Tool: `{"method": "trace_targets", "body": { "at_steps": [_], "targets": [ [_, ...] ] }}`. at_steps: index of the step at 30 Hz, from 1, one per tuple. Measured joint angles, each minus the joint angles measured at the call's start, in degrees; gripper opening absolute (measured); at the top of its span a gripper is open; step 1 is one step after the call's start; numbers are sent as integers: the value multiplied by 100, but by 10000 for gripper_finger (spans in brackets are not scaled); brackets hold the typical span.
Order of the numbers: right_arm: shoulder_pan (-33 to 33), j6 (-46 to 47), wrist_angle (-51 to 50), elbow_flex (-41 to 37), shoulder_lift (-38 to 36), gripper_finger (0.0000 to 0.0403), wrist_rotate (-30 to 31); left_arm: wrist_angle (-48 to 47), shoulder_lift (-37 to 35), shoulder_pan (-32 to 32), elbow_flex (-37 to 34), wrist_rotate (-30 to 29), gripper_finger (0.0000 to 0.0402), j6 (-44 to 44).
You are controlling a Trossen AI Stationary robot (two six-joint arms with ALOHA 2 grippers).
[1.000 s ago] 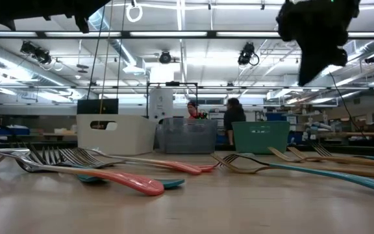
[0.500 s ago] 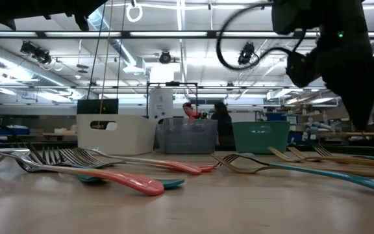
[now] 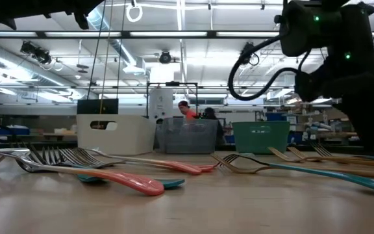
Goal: Sort silverware by color (type)
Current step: Put the gold fork into the black bin
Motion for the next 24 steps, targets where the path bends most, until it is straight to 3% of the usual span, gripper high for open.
{"method": "trace_targets", "body": {
  "at_steps": [15, 24],
  "targets": [
    [-117, 259, 907, -705, -54, 119, -45, 2, 0, 0, -2, 0, 70, -2],
    [-304, -86, 977, -746, -45, 26, -175, 2, 0, 0, -2, 0, 70, -4]
  ]
}}
